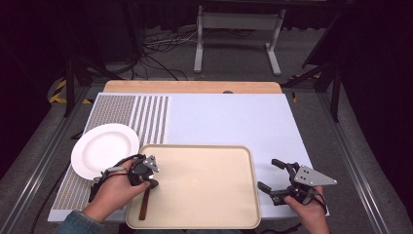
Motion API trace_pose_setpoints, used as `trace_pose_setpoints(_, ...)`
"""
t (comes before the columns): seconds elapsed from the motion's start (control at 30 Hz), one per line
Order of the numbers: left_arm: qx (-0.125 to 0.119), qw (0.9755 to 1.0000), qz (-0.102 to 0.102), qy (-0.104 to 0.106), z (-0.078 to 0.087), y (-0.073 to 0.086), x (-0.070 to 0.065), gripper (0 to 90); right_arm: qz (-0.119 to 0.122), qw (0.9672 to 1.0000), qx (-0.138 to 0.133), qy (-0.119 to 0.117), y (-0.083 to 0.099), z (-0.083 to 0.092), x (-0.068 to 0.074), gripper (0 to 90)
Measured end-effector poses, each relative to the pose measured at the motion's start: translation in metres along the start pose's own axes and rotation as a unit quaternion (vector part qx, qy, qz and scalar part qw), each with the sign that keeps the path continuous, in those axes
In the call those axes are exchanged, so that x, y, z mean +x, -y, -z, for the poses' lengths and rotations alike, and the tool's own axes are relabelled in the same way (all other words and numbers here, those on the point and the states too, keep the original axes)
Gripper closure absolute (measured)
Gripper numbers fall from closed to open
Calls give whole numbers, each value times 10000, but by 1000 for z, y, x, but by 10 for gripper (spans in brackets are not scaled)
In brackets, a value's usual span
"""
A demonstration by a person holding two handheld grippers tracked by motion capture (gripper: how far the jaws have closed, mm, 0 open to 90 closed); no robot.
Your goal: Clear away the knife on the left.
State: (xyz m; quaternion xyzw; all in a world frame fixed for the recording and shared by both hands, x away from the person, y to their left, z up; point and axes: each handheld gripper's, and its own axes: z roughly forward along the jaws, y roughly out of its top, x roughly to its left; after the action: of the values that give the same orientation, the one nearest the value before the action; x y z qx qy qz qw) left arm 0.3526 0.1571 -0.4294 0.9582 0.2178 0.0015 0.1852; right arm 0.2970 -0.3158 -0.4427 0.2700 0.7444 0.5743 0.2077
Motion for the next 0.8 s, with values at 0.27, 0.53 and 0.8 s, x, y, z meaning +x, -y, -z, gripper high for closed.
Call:
trace_pose_setpoints(0.27, -3, 10000, 16, 35, 0, 1, 0, 900, 15, 10000, 11, 11, 0, 0, 0, 63)
trace_pose_setpoints(0.53, -20, 9999, 123, 16, 1, 3, 1, 900, 4, 10000, 0, 10, 0, 0, 0, 62)
trace_pose_setpoints(0.8, -96, 9998, 132, 66, 2, 3, 0, 891, 9, 10000, -3, 8, 0, 0, 0, 61)
